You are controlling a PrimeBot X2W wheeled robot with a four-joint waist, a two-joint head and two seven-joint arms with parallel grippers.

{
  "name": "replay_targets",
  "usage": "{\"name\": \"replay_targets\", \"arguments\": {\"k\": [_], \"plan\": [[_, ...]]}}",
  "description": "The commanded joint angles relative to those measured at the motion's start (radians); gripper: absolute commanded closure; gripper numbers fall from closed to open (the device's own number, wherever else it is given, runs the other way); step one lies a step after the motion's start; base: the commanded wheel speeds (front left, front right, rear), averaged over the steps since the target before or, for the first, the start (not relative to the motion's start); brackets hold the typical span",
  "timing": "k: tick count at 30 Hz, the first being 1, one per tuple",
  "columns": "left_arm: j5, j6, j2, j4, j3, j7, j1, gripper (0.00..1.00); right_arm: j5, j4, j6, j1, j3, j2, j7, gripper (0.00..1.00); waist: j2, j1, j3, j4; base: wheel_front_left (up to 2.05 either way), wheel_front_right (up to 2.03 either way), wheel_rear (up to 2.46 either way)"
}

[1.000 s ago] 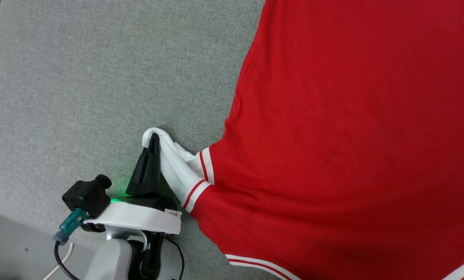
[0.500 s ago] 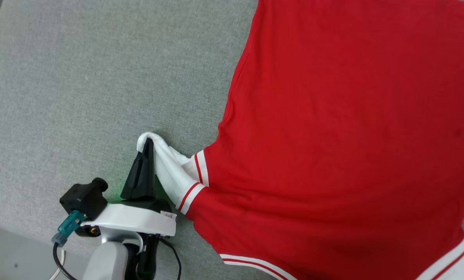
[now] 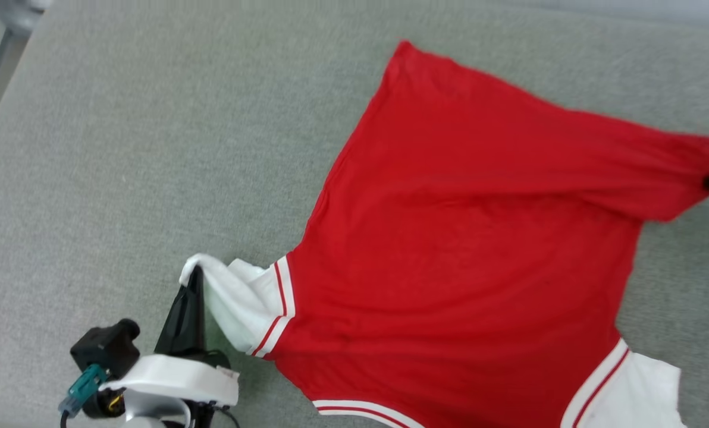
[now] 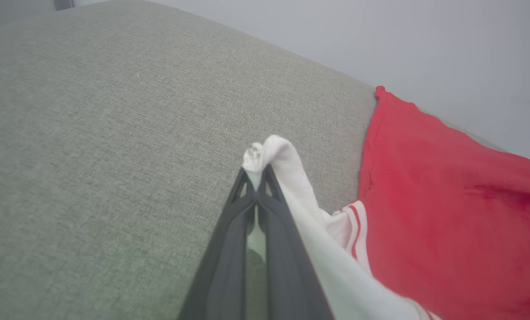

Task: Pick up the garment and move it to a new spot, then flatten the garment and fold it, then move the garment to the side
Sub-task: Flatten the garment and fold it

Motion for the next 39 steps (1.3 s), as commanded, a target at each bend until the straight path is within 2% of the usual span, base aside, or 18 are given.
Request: {"name": "replay_targets", "arguments": {"k": [1,7,13,23,28,30,31,32,39], "plan": [[-0.004,0.006,0.008,-0.002,0.003,0.004,0.021,1.0,0.02,-0.017,-0.001,0.053,-0.005,-0.015,-0.017,1.0,0.0,0.0,-0.061,-0.041,0.0,0.0,0.0],[-0.014,0.02,0.03,-0.009,0.025,0.015,0.083,1.0,0.076,-0.096,-0.001,0.29,-0.056,-0.063,-0.078,1.0,0.0,0.0,-0.135,-0.084,0.0,0.0,0.0],[-0.021,0.029,0.046,-0.018,0.035,0.027,0.121,1.0,0.091,-0.144,-0.001,0.529,-0.114,-0.068,-0.078,1.0,0.0,0.0,-0.177,-0.122,0.0,0.0,0.0],[-0.024,0.035,0.062,-0.023,0.035,0.031,0.135,1.0,0.056,-0.134,-0.001,0.86,-0.204,0.059,-0.098,1.0,0.0,0.0,-0.187,-0.136,0.0,0.0,0.0],[-0.025,0.036,0.066,-0.02,0.032,0.032,0.124,1.0,0.026,-0.122,0.0,0.928,-0.185,0.121,-0.099,1.0,0.0,0.0,-0.184,-0.137,0.0,0.0,0.0],[-0.026,0.034,0.069,-0.018,0.033,0.031,0.122,1.0,0.015,-0.124,-0.001,0.92,-0.209,0.135,-0.127,1.0,0.0,0.0,-0.186,-0.14,0.0,0.0,0.0],[-0.026,0.035,0.07,-0.018,0.033,0.031,0.123,1.0,0.005,-0.128,-0.001,0.905,-0.23,0.138,-0.148,0.53,0.0,0.0,-0.189,-0.142,0.0,0.0,0.0],[-0.026,0.036,0.07,-0.017,0.033,0.031,0.124,1.0,-0.003,-0.135,-0.001,0.892,-0.246,0.137,-0.162,0.0,0.0,0.0,-0.192,-0.144,0.0,0.0,0.0],[-0.024,0.034,0.073,-0.019,0.022,0.03,0.12,1.0,-0.045,-0.277,-0.001,0.819,-0.389,0.151,-0.266,0.0,0.0,0.0,-0.204,-0.137,0.0,0.0,0.0]]}}
